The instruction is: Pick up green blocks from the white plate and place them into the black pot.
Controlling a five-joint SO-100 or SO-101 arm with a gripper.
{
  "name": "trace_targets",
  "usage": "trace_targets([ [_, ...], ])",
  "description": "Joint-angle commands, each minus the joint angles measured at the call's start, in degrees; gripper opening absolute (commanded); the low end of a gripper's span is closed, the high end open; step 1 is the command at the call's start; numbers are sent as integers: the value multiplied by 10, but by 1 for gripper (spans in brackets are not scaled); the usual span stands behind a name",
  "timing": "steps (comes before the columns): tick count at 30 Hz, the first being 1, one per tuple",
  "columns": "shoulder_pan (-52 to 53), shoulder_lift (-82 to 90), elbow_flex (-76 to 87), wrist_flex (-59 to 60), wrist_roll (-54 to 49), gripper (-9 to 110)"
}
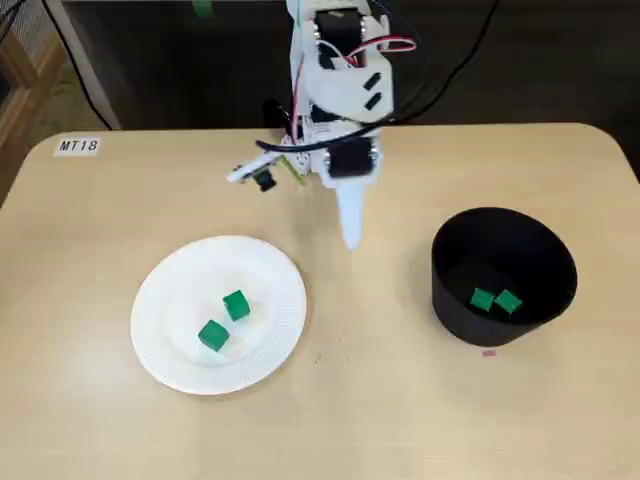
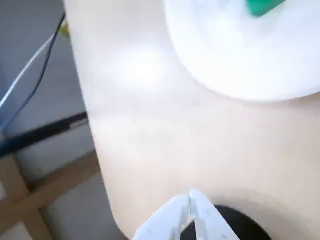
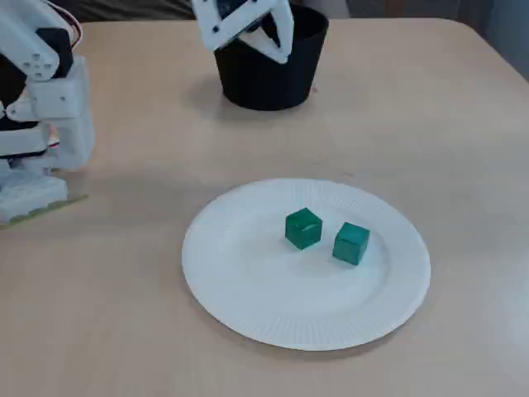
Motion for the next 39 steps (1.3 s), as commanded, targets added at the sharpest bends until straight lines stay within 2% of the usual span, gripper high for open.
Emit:
trace_targets([
  [1, 76, -19, -30, 33, 13, -2],
  [5, 119, -74, -47, 55, -5, -2],
  [11, 156, -148, -55, 34, 23, -2],
  [22, 176, -346, -209, 14, 11, -2],
  [31, 183, -467, -339, 50, -25, 24],
  [39, 193, -521, -388, 47, -34, 28],
])
